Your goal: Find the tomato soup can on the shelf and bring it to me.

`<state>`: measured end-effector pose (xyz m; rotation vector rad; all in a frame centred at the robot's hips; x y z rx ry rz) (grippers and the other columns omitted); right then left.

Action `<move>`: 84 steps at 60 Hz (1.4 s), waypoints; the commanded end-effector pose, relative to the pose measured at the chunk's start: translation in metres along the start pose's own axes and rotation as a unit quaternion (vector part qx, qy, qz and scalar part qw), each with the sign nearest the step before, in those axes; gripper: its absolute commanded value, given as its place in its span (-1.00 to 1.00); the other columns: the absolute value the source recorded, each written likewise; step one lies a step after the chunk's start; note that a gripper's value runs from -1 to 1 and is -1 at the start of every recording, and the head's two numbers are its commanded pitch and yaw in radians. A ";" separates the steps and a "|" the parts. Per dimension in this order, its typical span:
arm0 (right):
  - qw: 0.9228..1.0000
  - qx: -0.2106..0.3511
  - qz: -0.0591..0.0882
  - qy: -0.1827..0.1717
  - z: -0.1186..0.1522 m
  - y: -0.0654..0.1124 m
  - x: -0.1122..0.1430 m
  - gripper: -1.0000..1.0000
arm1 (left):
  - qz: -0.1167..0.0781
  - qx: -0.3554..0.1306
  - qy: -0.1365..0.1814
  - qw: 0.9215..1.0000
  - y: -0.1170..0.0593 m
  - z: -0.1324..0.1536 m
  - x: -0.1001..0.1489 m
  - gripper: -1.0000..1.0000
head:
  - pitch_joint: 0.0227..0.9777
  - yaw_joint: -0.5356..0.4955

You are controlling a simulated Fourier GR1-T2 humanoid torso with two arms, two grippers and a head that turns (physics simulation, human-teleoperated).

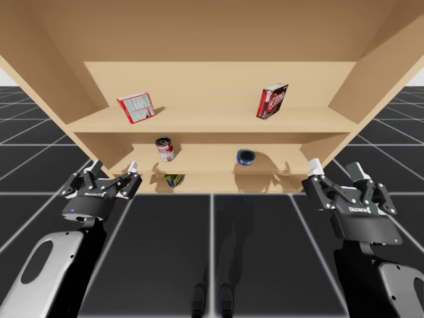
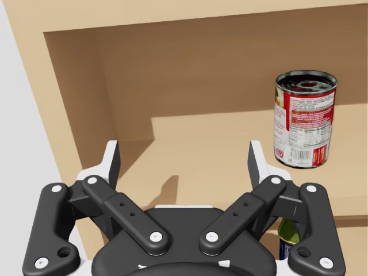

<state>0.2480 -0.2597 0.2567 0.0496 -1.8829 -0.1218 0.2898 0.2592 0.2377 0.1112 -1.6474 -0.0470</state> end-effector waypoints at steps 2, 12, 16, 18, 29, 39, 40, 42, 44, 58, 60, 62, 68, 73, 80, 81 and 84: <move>1.000 0.016 -0.005 0.014 0.005 0.002 0.000 -1.00 | -0.002 0.001 0.000 1.000 0.000 0.000 0.000 -1.00 | -0.85 -0.06; 1.000 0.023 -0.004 0.020 0.003 0.001 -0.001 -1.00 | -0.001 0.001 -0.001 1.000 0.000 0.000 0.000 -1.00 | -0.73 -0.02; 1.000 0.024 -0.004 0.018 0.003 0.002 0.000 -1.00 | -0.002 0.001 0.000 1.000 -0.001 0.000 0.000 -1.00 | -0.58 0.02; 1.000 0.024 -0.004 0.019 0.003 0.002 0.000 -1.00 | -0.002 0.001 0.000 1.000 -0.001 0.000 0.000 -1.00 | -0.52 0.05; 0.999 0.037 -0.002 0.028 0.004 0.005 -0.002 -1.00 | -0.002 0.001 0.000 1.000 0.000 0.000 0.000 -1.00 | -0.27 0.29; 0.998 0.045 -0.001 0.034 0.005 0.007 -0.005 -1.00 | 0.001 0.000 -0.002 1.000 0.001 0.000 0.002 -1.00 | -0.04 0.54; 0.998 0.046 0.000 0.034 0.005 0.007 -0.005 -1.00 | 0.001 0.000 -0.003 1.000 0.001 0.001 0.002 -1.00 | -0.03 0.56; 0.998 0.047 0.001 0.035 0.005 0.007 -0.005 -1.00 | 0.002 -0.001 -0.004 1.000 0.001 0.001 0.002 -1.00 | -0.01 0.59; 0.998 0.048 0.002 0.035 0.005 0.008 -0.006 -1.00 | 0.002 -0.002 -0.004 1.000 0.000 0.001 0.003 -1.00 | 0.01 0.62; 0.998 0.052 0.005 0.037 0.005 0.008 -0.007 -1.00 | 0.011 -0.015 -0.013 1.000 -0.008 0.007 0.010 -1.00 | 0.01 0.61; 0.998 0.051 0.006 0.037 0.005 0.008 -0.007 -1.00 | 0.022 -0.026 -0.006 0.999 -0.011 0.010 0.015 -1.00 | 0.01 0.60; 0.998 0.051 0.007 0.036 0.005 0.008 -0.007 -1.00 | 0.017 -0.033 0.001 0.999 -0.013 0.012 0.018 -1.00 | 0.01 0.60; 0.998 0.050 0.011 0.034 0.005 0.007 -0.007 -1.00 | 0.013 -0.062 0.030 0.998 -0.022 0.021 0.036 -1.00 | 0.01 0.60; 0.998 0.050 0.012 0.033 0.006 0.007 -0.007 -1.00 | 0.015 -0.099 0.049 0.994 -0.030 0.027 0.047 -1.00 | 0.01 0.60; 0.998 0.049 0.013 0.032 0.006 0.007 -0.006 -1.00 | 0.021 -0.132 0.060 0.989 -0.043 0.027 0.062 -1.00 | 0.01 0.59; 0.998 0.048 0.013 0.032 0.006 0.007 -0.007 -1.00 | 0.022 -0.135 0.060 0.989 -0.045 0.025 0.064 -1.00 | 0.01 0.59; 0.998 0.048 0.013 0.032 0.006 0.007 -0.007 -1.00 | 0.021 -0.136 0.062 0.989 -0.049 0.020 0.067 -1.00 | 0.00 0.59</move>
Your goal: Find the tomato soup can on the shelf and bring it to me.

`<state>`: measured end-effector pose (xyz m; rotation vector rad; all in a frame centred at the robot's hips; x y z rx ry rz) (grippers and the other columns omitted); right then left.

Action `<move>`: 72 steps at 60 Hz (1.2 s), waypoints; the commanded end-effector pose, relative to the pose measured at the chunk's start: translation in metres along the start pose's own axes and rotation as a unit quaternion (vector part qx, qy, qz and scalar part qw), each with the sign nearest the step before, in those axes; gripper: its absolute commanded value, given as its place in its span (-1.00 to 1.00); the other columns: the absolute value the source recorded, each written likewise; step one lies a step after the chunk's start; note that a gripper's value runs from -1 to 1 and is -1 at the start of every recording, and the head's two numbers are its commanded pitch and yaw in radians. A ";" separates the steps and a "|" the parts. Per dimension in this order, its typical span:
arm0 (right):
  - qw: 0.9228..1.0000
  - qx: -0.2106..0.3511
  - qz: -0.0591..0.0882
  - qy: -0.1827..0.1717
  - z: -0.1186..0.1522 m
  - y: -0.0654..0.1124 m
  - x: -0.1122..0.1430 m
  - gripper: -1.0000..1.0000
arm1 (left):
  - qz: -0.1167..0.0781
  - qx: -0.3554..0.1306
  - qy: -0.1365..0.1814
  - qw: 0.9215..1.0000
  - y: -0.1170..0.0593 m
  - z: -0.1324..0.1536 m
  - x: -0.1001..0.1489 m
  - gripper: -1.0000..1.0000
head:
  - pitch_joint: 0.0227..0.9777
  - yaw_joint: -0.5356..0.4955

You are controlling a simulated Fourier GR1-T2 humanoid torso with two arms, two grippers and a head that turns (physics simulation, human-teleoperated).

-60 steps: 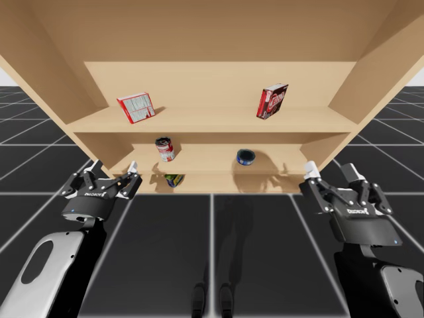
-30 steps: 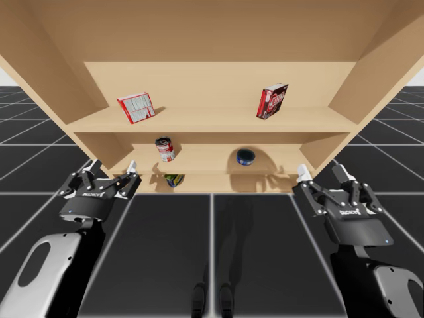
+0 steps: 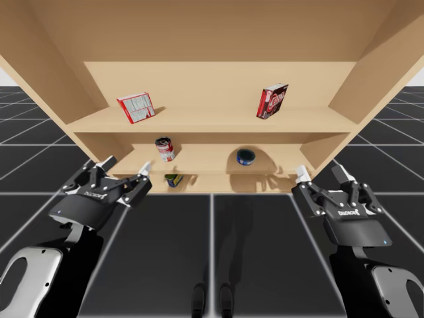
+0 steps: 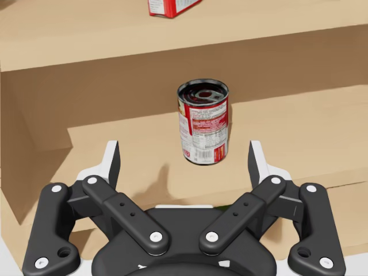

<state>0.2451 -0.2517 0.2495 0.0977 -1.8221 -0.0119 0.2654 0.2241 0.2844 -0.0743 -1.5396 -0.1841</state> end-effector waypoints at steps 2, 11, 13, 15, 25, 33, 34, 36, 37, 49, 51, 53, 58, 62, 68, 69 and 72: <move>1.000 0.000 0.002 -0.001 0.001 -0.001 0.000 -1.00 | 0.000 -0.030 0.017 0.999 -0.021 -0.009 0.016 -1.00 | 0.00 0.59; 1.000 -0.001 0.003 -0.001 0.000 -0.001 0.000 -1.00 | 0.009 -0.032 0.031 0.999 -0.026 -0.035 0.016 -1.00 | 0.00 0.59; 1.000 -0.001 0.003 -0.001 0.000 -0.001 0.000 -1.00 | 0.006 -0.029 0.030 0.999 -0.027 -0.040 0.015 -1.00 | 0.00 0.59; 1.000 -0.001 0.003 -0.001 0.000 -0.001 0.000 -1.00 | 0.000 -0.020 0.029 0.999 -0.028 -0.049 0.013 -1.00 | 0.00 0.59; 1.000 -0.001 0.003 -0.002 0.000 -0.001 0.000 -1.00 | 0.016 0.000 0.044 0.999 -0.028 -0.078 0.007 -1.00 | 0.00 0.58; 1.000 -0.002 0.003 -0.003 0.000 -0.002 0.001 -1.00 | 0.023 0.010 0.062 0.998 -0.026 -0.101 -0.001 -1.00 | 0.00 0.56; 1.000 -0.003 0.003 -0.003 0.000 -0.002 0.001 -1.00 | 0.023 0.012 0.063 0.998 -0.026 -0.102 -0.002 -1.00 | 0.00 0.56; 1.000 -0.003 0.004 -0.003 0.000 -0.002 0.001 -1.00 | 0.029 0.012 0.066 0.997 -0.025 -0.106 -0.004 -1.00 | 0.00 0.56; 1.000 -0.003 0.004 -0.004 0.000 -0.002 0.001 -1.00 | 0.031 0.013 0.068 0.997 -0.025 -0.111 -0.006 -1.00 | 0.00 0.56; 1.000 -0.005 0.008 -0.006 0.000 -0.002 0.000 -1.00 | 0.052 0.017 0.073 0.996 -0.019 -0.138 -0.018 -1.00 | 0.01 0.54; 1.000 -0.005 0.008 -0.006 0.000 -0.002 0.000 -1.00 | 0.054 0.018 0.075 0.996 -0.019 -0.140 -0.019 -1.00 | 0.01 0.54; 1.000 -0.005 0.007 -0.006 0.000 -0.002 0.000 -1.00 | 0.056 0.019 0.077 0.995 -0.018 -0.145 -0.021 -1.00 | 0.01 0.53; 1.000 -0.005 0.007 -0.005 0.000 -0.002 0.000 -1.00 | 0.060 0.020 0.085 0.994 -0.019 -0.152 -0.028 -1.00 | 0.02 0.53; 1.000 -0.006 0.007 -0.006 0.000 -0.003 0.000 -1.00 | 0.061 0.021 0.092 0.994 -0.019 -0.156 -0.032 -1.00 | 0.02 0.53; 1.000 -0.006 0.007 -0.004 0.000 -0.003 0.000 -1.00 | 0.060 0.015 0.089 0.994 -0.020 -0.158 -0.035 -0.87 | 0.02 0.52; 1.000 -0.007 0.008 -0.004 0.000 -0.003 0.000 -1.00 | 0.060 0.015 0.087 0.994 -0.020 -0.158 -0.035 -0.53 | 0.01 0.52; 1.000 -0.007 0.008 -0.004 0.000 -0.003 0.000 -1.00 | 0.058 0.015 0.087 0.994 -0.020 -0.158 -0.036 0.56 | 0.01 0.52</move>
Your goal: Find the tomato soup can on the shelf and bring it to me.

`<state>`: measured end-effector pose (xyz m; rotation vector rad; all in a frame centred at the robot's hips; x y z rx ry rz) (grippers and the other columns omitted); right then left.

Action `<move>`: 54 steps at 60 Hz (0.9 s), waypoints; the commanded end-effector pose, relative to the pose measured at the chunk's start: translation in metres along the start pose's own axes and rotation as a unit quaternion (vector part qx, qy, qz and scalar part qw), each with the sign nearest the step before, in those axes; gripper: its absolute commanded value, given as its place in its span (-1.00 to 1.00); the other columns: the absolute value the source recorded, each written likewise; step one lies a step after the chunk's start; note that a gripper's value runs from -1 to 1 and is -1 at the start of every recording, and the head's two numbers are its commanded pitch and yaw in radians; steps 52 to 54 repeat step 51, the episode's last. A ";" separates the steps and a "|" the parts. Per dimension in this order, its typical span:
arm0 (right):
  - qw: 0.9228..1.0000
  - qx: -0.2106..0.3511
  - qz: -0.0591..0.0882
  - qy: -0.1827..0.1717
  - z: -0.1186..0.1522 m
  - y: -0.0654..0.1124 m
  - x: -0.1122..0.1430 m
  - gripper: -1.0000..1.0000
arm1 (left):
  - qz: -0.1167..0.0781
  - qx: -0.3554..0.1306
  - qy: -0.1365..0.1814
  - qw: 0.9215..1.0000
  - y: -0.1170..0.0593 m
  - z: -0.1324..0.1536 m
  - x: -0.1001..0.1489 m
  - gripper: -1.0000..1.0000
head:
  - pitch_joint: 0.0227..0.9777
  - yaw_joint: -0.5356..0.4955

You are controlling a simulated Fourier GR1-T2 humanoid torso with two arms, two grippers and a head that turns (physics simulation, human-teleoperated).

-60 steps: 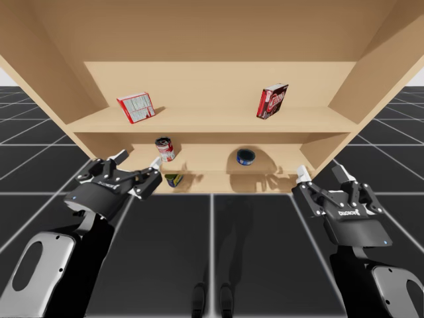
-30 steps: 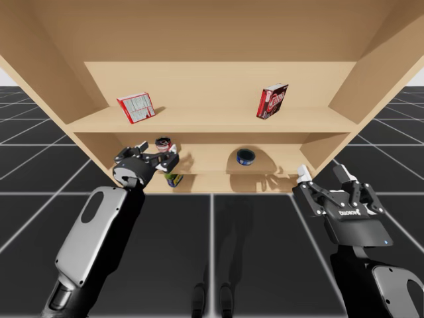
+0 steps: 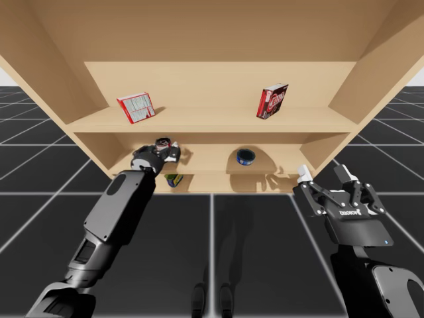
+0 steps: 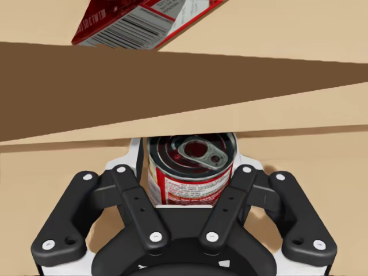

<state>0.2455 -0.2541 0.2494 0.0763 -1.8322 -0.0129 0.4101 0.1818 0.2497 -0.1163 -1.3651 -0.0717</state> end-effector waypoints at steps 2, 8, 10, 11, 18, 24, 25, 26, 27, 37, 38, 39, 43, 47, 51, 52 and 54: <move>1.000 -0.001 0.001 0.001 0.000 -0.001 -0.001 -1.00 | 0.000 -0.005 0.001 1.000 0.000 -0.009 -0.007 0.94 | 0.01 0.52; 1.000 -0.001 0.001 0.001 0.000 -0.001 -0.001 -1.00 | 0.000 -0.014 -0.007 1.000 -0.001 -0.005 -0.005 0.99 | 0.01 0.51; 1.000 -0.002 0.001 0.001 0.000 -0.001 -0.001 -1.00 | -0.001 -0.019 -0.012 1.000 -0.001 -0.003 -0.003 1.00 | 0.01 0.51; 1.000 -0.002 0.001 0.001 0.000 -0.001 -0.001 -1.00 | -0.001 -0.022 -0.016 1.000 -0.002 0.000 -0.001 1.00 | 0.01 0.51; 1.000 -0.002 0.001 0.000 -0.001 -0.002 -0.001 -1.00 | -0.025 -0.026 -0.047 0.998 -0.006 0.018 0.009 1.00 | 0.01 0.50; 1.000 -0.003 0.001 0.000 -0.001 -0.002 -0.001 -1.00 | -0.044 -0.031 -0.058 0.997 -0.010 0.039 0.015 1.00 | 0.01 0.50; 1.000 -0.003 0.001 0.000 -0.001 -0.002 -0.001 -1.00 | -0.045 -0.032 -0.059 0.997 -0.010 0.042 0.015 0.99 | 0.01 0.50; 1.000 -0.003 0.001 0.000 -0.001 -0.002 -0.001 -1.00 | -0.046 -0.033 -0.059 0.997 -0.010 0.044 0.015 0.99 | 0.01 0.50; 1.000 -0.003 0.001 0.000 -0.001 -0.002 -0.001 -1.00 | -0.055 -0.034 -0.060 0.996 -0.011 0.051 0.015 0.99 | 0.00 0.49; 1.000 -0.003 0.002 0.000 0.000 -0.002 -0.001 -1.00 | -0.074 -0.043 -0.069 0.994 -0.011 0.085 0.014 0.99 | 0.00 0.49; 1.000 -0.003 0.002 0.000 0.000 -0.002 -0.001 -1.00 | -0.074 -0.045 -0.069 0.994 -0.011 0.090 0.015 0.99 | -0.01 0.48; 1.000 -0.003 0.002 0.000 -0.001 -0.002 -0.001 -1.00 | -0.076 -0.046 -0.069 0.994 -0.011 0.092 0.015 0.99 | -0.01 0.48; 1.000 -0.003 0.002 -0.001 0.000 -0.002 -0.001 -1.00 | -0.084 -0.048 -0.065 0.993 -0.009 0.107 0.016 1.00 | -0.01 0.48; 1.000 -0.003 0.002 -0.001 0.000 -0.002 -0.001 -1.00 | -0.092 -0.047 -0.068 0.992 -0.007 0.119 0.018 1.00 | 0.00 0.48; 1.000 -0.003 0.002 -0.001 0.000 -0.002 -0.001 -1.00 | -0.101 -0.051 -0.064 0.992 -0.006 0.133 0.021 0.99 | -0.01 0.47; 1.000 -0.003 0.002 -0.001 0.000 -0.002 -0.001 -1.00 | -0.101 -0.051 -0.064 0.992 -0.006 0.133 0.021 0.99 | -0.01 0.47; 1.000 -0.003 0.002 -0.001 0.000 -0.002 -0.001 -1.00 | -0.101 -0.051 -0.064 0.992 -0.006 0.133 0.021 0.99 | -0.01 0.47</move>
